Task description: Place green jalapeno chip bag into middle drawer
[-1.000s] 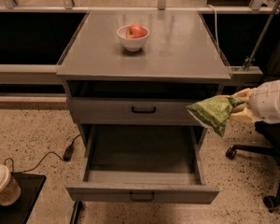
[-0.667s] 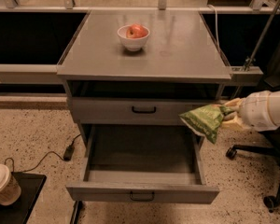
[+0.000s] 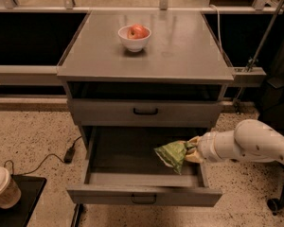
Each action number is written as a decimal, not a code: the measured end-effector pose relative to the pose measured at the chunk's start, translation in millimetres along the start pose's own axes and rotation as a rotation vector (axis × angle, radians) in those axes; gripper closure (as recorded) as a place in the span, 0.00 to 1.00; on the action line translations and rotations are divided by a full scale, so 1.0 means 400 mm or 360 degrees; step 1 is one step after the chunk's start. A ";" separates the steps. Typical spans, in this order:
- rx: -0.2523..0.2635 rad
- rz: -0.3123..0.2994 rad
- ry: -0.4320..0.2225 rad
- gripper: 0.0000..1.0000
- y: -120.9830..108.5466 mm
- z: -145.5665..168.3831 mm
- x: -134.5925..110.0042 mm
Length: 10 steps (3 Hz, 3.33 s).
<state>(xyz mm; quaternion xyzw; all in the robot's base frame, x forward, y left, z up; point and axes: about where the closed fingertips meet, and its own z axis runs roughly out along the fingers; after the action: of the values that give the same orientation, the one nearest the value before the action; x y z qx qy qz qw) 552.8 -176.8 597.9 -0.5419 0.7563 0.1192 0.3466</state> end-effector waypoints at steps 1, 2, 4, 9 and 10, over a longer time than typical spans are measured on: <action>0.0000 0.0000 0.0000 1.00 0.000 0.000 0.000; -0.0019 0.0058 -0.0006 1.00 -0.014 0.036 0.036; 0.0017 0.0234 0.0062 1.00 -0.067 0.324 0.208; 0.0026 0.0308 0.0102 0.35 -0.073 0.460 0.278; 0.0025 0.0308 0.0102 0.12 -0.072 0.460 0.278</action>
Offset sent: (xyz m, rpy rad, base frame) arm 0.0203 -0.0152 -0.0439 0.0459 0.0632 -0.0510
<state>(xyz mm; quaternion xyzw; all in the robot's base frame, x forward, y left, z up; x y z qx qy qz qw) 632.6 -167.5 396.3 -0.4670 0.8168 0.1287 0.3134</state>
